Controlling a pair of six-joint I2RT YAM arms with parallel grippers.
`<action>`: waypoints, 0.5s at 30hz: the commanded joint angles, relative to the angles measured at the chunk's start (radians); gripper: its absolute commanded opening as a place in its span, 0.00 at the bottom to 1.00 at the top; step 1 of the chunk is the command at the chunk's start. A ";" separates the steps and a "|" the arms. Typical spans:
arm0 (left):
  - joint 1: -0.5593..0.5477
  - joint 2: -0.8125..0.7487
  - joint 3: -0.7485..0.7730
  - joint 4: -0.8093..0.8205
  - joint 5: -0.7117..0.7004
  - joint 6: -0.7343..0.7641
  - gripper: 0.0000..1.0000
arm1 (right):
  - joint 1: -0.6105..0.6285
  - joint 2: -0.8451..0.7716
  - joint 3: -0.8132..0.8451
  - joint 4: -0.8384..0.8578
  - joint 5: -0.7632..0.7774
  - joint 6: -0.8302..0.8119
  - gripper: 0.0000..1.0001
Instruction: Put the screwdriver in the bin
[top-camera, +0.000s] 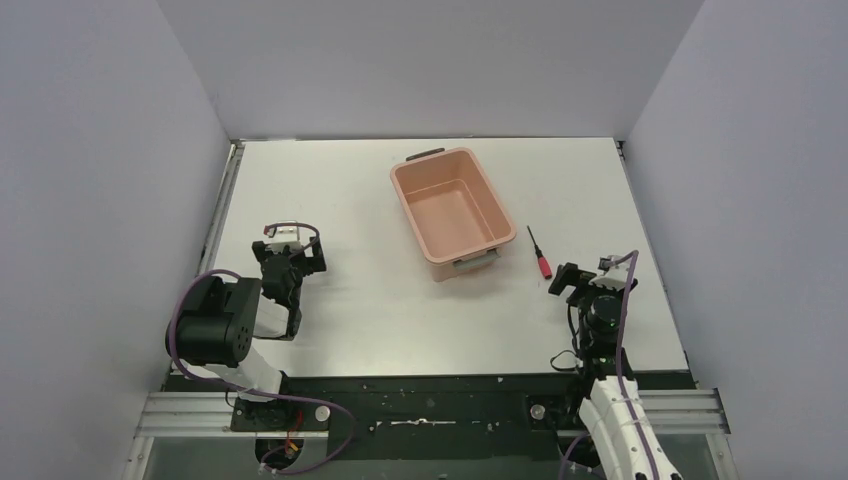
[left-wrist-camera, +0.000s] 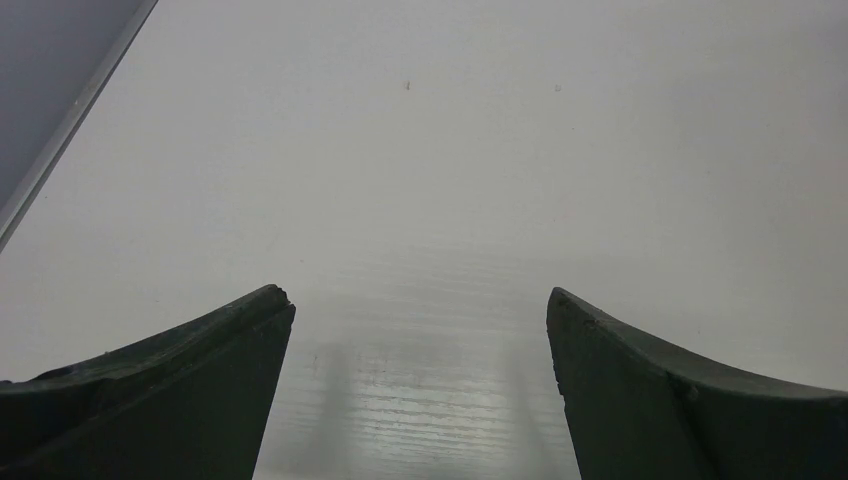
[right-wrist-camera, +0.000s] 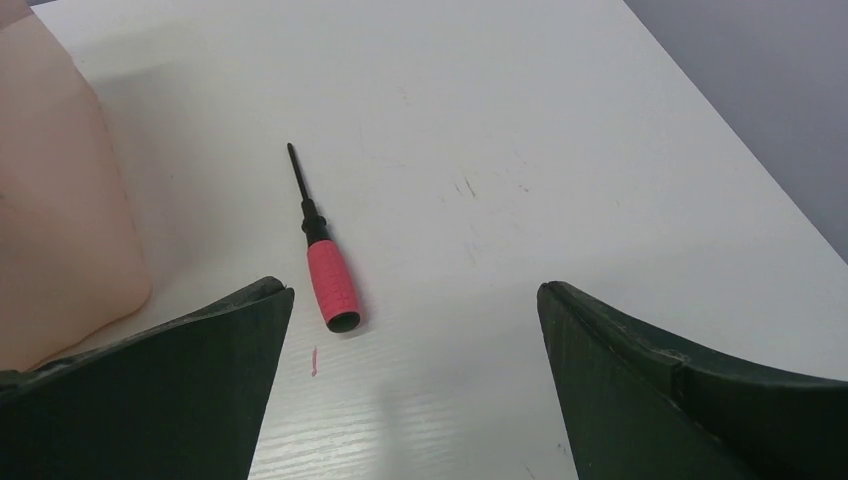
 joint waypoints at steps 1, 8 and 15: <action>0.006 -0.005 0.009 0.031 0.009 0.007 0.97 | -0.003 0.053 0.105 0.061 0.006 0.018 1.00; 0.006 -0.005 0.009 0.031 0.009 0.007 0.97 | -0.004 0.338 0.524 -0.253 -0.086 -0.023 1.00; 0.006 -0.005 0.009 0.031 0.009 0.008 0.97 | -0.009 0.837 1.120 -0.803 -0.133 -0.082 0.99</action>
